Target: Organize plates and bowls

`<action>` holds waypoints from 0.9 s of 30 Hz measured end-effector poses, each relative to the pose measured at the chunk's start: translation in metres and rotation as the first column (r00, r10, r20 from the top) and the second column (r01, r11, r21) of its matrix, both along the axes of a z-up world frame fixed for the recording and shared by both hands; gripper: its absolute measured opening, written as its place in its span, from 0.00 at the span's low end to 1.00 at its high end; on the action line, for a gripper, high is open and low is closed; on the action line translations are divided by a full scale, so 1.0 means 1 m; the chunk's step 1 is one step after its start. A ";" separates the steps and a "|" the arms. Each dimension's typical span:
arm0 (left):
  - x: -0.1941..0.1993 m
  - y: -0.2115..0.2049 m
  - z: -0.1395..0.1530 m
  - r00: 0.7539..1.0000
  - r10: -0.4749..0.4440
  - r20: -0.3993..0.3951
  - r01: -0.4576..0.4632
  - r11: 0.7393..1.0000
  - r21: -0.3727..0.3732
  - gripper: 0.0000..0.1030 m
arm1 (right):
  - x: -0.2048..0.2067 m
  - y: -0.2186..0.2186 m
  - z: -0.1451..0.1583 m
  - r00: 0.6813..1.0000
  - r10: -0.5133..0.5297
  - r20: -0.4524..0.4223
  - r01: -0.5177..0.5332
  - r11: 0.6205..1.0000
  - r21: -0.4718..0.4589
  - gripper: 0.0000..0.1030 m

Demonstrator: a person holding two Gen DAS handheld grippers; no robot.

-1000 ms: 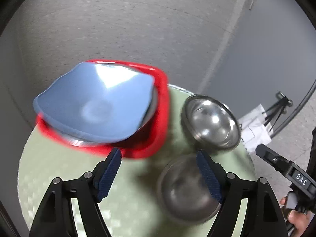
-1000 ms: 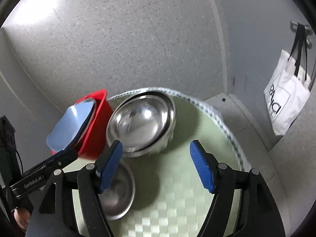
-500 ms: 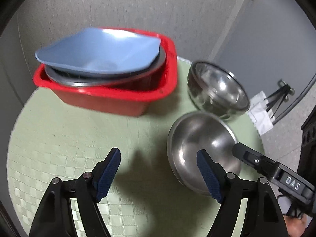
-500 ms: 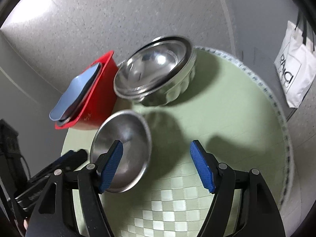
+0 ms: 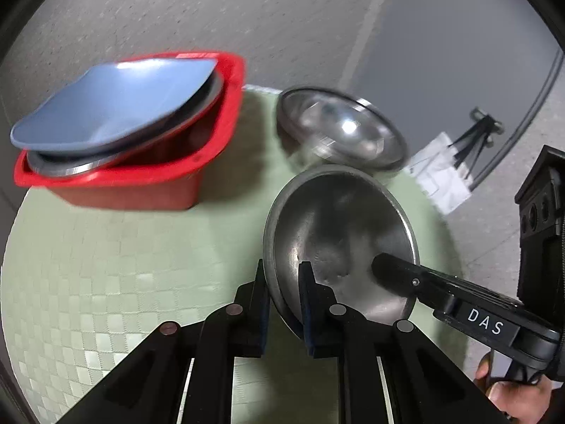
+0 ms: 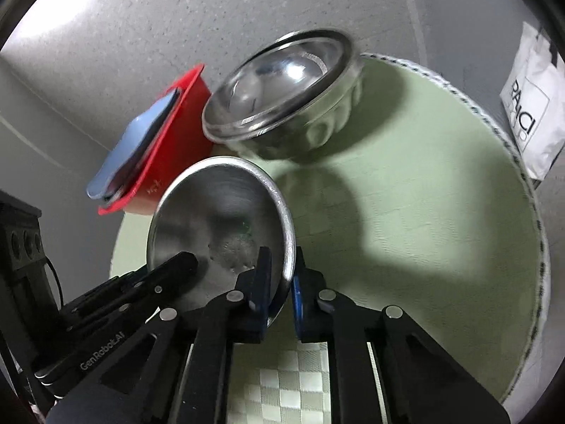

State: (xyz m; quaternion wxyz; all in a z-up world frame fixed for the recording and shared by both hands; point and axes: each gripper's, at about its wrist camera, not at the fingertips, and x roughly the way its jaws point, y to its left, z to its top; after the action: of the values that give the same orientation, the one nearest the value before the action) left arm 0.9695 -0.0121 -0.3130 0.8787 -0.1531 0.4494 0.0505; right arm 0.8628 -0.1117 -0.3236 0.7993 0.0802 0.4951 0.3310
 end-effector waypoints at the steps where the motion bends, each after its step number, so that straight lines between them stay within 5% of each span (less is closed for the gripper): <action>1: 0.001 -0.004 0.009 1.000 -0.009 0.022 0.009 1.000 0.006 0.11 | 0.000 -0.003 0.006 1.000 -0.001 0.013 0.001 1.000 0.002 0.09; 12: 0.051 -0.010 0.067 0.990 -0.049 0.133 0.047 0.999 0.020 0.11 | 0.041 -0.013 0.077 0.986 -0.053 0.161 0.047 0.998 0.038 0.10; 27: 0.163 -0.011 0.021 1.000 -0.011 -0.011 0.012 0.999 0.043 0.13 | 0.095 0.010 0.056 0.990 -0.052 0.133 0.061 0.996 -0.065 0.10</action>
State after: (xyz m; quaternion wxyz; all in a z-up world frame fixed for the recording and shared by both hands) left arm 1.1323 -0.0231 -0.2916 0.8795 -0.1314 0.4540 0.0559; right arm 0.9575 -0.1013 -0.2675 0.8414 0.0447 0.4503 0.2954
